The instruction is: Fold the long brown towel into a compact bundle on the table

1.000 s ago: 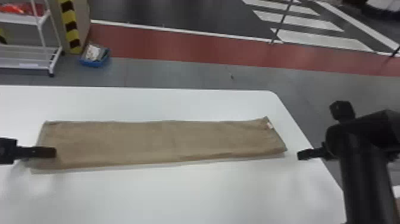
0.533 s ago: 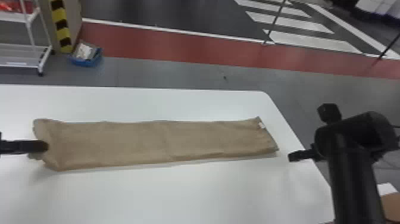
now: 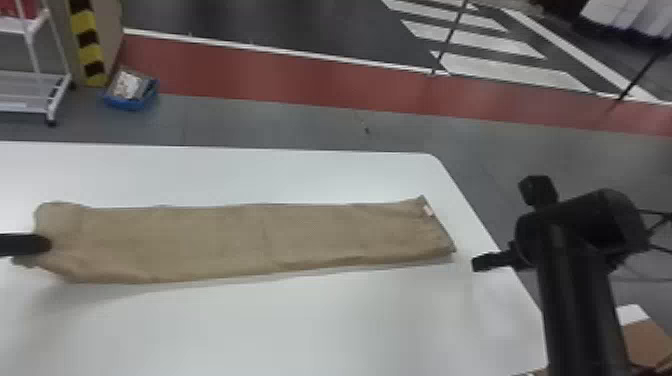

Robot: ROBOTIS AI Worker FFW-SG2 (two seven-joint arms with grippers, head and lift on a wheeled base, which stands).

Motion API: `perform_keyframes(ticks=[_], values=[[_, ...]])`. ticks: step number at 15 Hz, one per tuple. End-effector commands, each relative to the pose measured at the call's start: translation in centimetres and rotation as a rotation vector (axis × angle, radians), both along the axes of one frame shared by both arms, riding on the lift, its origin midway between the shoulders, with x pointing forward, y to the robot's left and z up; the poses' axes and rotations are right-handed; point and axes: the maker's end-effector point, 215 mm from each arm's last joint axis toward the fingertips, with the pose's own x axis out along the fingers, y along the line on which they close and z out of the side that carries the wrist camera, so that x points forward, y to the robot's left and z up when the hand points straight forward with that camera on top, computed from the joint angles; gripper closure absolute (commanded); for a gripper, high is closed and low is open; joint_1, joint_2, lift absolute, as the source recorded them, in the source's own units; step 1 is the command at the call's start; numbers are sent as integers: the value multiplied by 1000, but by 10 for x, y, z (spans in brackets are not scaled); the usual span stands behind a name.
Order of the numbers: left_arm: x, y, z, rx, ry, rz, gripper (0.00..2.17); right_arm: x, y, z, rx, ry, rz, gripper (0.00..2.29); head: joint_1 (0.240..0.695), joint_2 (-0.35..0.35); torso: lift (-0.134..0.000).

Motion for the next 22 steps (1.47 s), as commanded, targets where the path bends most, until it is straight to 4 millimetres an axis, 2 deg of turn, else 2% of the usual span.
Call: perform_keyframes(ticks=[1,7,8,9,10,11,16,22], values=[[-1,25,-3,31,3,17,2142,0,0,0,0,0,4,80,695,-310,-125],[-6,63,-13,88,-6,23,2138,1,2,-1,-3,3,11,80,695,-257,-125],[-8,64,-16,93,-3,29,1777,1,2,-1,-1,4,8,80,695,-250,-125],[-8,65,-20,92,-2,51,778,1,4,-1,-2,6,9,80,695,-244,-125],[-7,69,-22,102,-1,76,181,1,6,-2,0,8,9,80,695,-240,-125],[-6,67,-26,103,6,97,87,0,5,-3,2,8,7,80,695,-231,-125],[-7,68,-46,103,59,223,87,-7,3,-6,5,12,2,80,695,-222,-125],[21,81,-31,142,-69,244,80,-7,5,-7,6,15,4,80,695,-220,-125]])
